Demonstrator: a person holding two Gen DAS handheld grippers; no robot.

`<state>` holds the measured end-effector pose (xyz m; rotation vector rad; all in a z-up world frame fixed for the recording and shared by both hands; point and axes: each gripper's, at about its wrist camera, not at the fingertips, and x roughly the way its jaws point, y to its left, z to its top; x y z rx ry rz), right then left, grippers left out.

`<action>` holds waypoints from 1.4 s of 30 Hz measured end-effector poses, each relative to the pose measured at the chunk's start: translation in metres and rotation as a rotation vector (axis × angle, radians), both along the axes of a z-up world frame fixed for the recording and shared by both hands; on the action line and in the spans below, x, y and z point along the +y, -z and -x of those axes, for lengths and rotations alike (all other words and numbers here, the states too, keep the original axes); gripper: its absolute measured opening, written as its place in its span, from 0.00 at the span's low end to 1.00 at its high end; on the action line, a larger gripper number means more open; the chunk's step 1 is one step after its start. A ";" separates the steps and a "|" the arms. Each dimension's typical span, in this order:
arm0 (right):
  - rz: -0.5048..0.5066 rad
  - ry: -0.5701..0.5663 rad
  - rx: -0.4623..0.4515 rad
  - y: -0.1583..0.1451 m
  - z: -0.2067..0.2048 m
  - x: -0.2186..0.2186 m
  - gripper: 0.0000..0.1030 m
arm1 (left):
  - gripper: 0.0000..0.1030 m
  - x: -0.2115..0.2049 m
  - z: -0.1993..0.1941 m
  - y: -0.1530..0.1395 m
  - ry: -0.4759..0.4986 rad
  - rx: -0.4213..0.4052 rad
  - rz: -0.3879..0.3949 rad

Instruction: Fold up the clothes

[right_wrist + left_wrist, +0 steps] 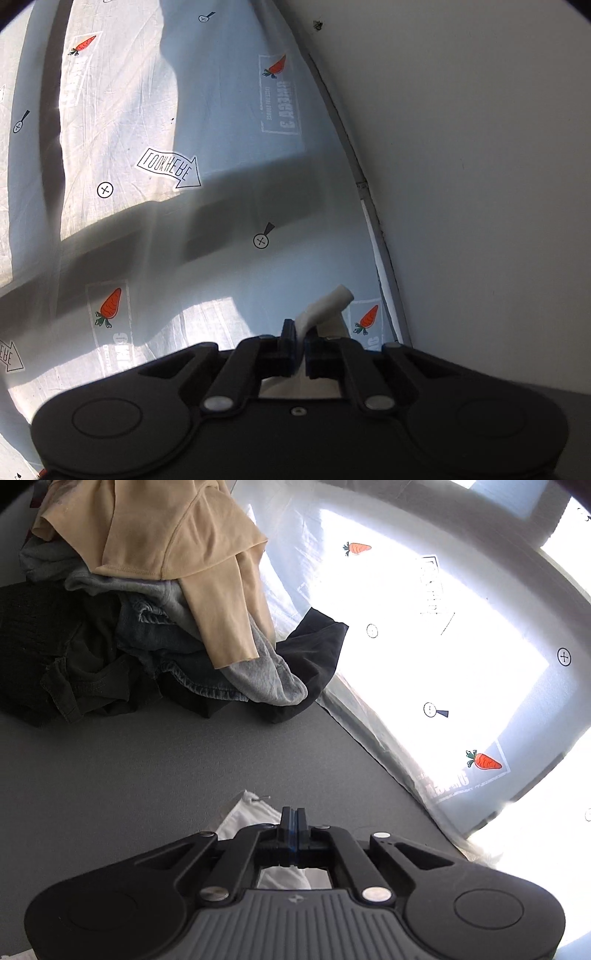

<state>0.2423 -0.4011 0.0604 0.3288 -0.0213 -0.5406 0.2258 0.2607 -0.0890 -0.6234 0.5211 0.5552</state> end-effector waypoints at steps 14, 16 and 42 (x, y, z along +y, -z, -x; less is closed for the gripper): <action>-0.003 0.093 0.160 0.040 -0.020 -0.026 0.05 | 0.11 0.007 -0.024 0.028 0.113 0.184 -0.052; -0.026 0.084 0.196 0.050 -0.034 -0.028 0.05 | 0.22 0.003 -0.027 0.045 0.119 0.232 -0.033; -0.042 -0.064 0.640 0.171 -0.095 0.019 0.62 | 0.93 0.001 -0.080 0.126 0.321 0.394 -0.138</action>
